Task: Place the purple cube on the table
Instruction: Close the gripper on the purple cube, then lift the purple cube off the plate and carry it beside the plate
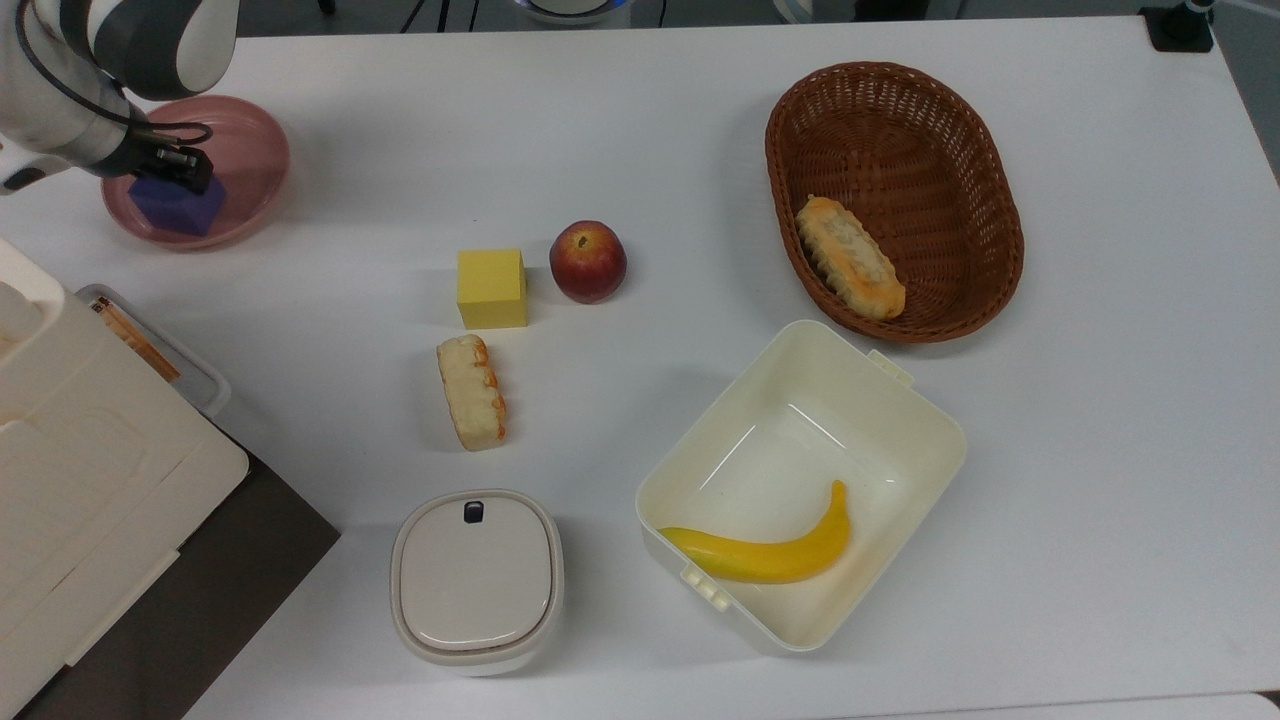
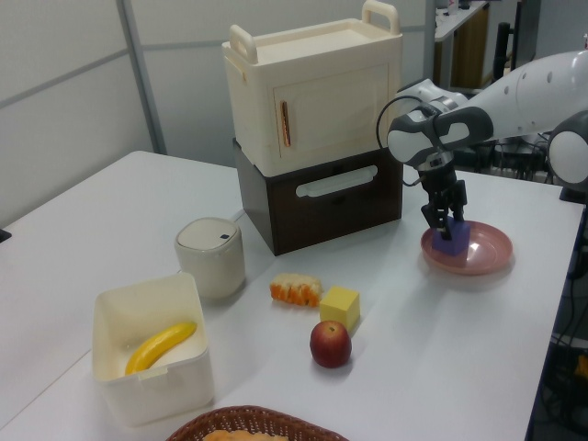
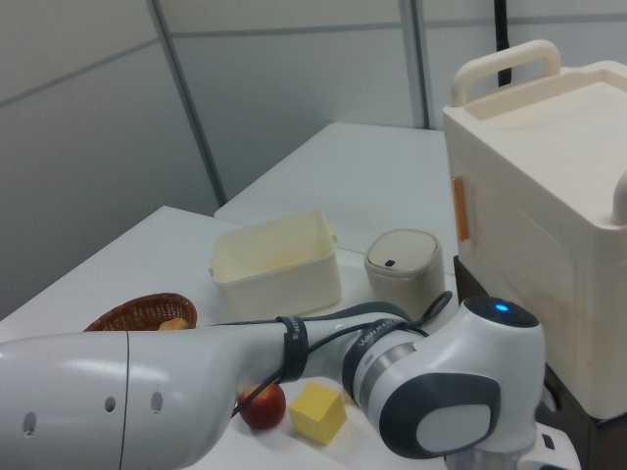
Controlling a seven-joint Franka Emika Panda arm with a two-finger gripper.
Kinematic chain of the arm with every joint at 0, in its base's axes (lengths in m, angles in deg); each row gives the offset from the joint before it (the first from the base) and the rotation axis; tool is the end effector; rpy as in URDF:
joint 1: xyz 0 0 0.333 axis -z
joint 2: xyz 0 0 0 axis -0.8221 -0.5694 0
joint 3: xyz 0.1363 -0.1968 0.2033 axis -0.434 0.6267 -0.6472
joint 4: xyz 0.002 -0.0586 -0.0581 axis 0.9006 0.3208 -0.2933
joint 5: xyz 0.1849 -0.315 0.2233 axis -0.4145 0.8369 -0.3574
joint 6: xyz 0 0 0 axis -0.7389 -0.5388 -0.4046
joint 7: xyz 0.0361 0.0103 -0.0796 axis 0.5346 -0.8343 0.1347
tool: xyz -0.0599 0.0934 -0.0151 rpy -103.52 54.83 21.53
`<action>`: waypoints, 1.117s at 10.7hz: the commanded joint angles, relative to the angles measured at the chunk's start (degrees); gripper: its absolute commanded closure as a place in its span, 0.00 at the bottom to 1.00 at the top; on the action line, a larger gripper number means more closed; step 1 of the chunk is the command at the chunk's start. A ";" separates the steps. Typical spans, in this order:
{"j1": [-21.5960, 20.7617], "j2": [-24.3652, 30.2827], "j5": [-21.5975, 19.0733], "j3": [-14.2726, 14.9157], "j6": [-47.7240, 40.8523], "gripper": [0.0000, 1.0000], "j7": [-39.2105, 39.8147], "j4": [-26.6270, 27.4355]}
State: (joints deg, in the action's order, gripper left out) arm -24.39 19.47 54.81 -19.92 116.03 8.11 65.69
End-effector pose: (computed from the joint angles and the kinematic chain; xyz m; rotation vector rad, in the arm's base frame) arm 0.5746 -0.3978 0.3202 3.0182 -0.3020 -0.4966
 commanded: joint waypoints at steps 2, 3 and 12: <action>-0.93 4.34 1.03 -0.76 -2.26 0.91 -0.23 0.76; -2.06 5.57 0.68 -1.03 -2.26 0.90 -0.41 0.76; -17.89 9.19 0.15 -1.03 -10.36 0.00 -9.43 -0.38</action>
State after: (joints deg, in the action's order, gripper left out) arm -39.42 27.26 54.79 -21.41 106.28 5.15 64.73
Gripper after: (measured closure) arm 0.374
